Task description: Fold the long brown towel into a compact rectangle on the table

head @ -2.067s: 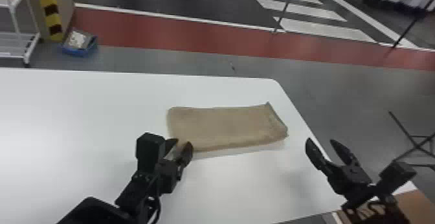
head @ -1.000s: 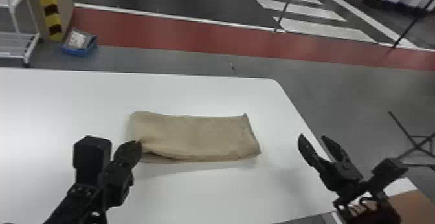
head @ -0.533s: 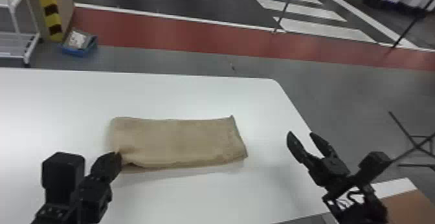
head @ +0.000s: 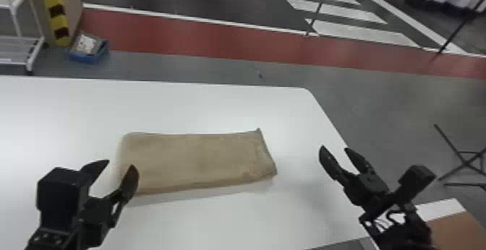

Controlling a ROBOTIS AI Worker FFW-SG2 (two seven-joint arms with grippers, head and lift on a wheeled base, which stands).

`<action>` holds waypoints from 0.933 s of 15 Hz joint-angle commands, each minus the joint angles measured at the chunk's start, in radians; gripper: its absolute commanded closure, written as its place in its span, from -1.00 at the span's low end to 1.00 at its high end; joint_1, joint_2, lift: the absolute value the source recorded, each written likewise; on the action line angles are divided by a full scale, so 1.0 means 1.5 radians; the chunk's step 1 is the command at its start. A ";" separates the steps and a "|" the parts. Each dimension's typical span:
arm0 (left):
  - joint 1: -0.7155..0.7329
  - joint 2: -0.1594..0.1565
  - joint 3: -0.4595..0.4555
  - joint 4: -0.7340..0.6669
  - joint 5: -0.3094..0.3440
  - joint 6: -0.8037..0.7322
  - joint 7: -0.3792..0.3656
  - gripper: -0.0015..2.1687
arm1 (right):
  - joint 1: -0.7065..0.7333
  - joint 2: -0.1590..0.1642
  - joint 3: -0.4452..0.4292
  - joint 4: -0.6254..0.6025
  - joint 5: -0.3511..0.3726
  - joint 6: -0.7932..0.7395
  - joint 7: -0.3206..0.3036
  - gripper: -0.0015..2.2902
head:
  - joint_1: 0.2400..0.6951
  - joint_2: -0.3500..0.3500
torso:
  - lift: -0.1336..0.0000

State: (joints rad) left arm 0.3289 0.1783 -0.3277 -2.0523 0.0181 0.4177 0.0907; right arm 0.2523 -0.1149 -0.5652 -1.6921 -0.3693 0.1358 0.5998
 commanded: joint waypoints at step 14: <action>-0.220 -0.028 -0.047 0.272 0.106 -0.052 -0.146 0.46 | 0.023 0.018 0.082 -0.029 0.031 0.032 -0.003 -0.89 | 1.00 -1.00 | -0.87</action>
State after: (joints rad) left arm 0.0142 0.1468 -0.4012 -1.6640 0.1648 0.2776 -0.1291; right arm 0.2843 -0.0876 -0.4493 -1.7347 -0.3311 0.1828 0.5951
